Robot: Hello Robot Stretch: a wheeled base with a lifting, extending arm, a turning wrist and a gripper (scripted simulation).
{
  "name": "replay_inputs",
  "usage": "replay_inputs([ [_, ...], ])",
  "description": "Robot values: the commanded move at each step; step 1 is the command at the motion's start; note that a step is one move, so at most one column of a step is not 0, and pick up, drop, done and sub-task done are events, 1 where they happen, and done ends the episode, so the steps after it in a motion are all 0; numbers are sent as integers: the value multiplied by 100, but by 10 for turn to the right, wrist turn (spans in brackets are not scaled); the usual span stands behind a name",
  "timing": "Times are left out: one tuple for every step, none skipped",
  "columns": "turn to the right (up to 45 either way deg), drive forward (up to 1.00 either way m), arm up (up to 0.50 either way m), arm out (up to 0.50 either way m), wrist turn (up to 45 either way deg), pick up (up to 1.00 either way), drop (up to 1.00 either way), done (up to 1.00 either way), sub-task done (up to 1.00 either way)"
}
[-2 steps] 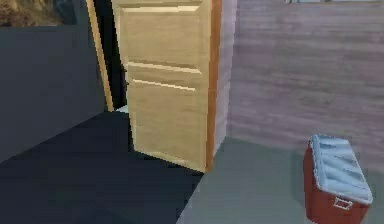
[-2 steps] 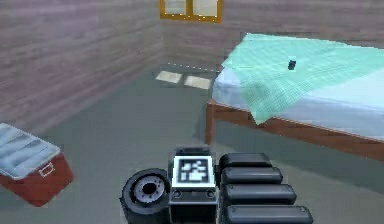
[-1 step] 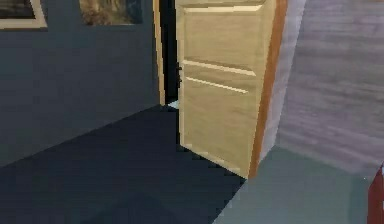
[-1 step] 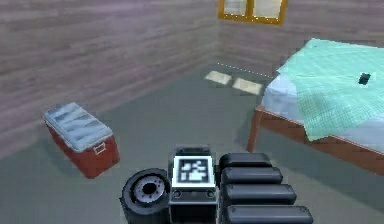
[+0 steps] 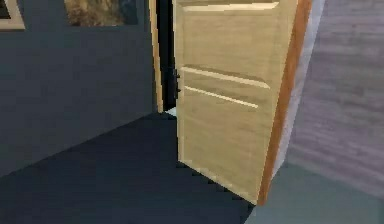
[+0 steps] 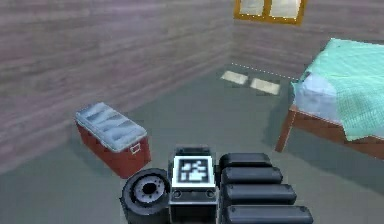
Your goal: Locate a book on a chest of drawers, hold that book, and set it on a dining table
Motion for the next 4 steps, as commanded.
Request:
replay_inputs([
  [-60, 0, 0, 0, 0, 0, 0, 0, 0],
  [0, 20, 0, 0, 0, 0, 0, 0, 0],
  [-450, 0, 0, 0, 0, 0, 0, 0, 0],
  [0, 100, 0, 0, 0, 0, 0, 0, 0],
])
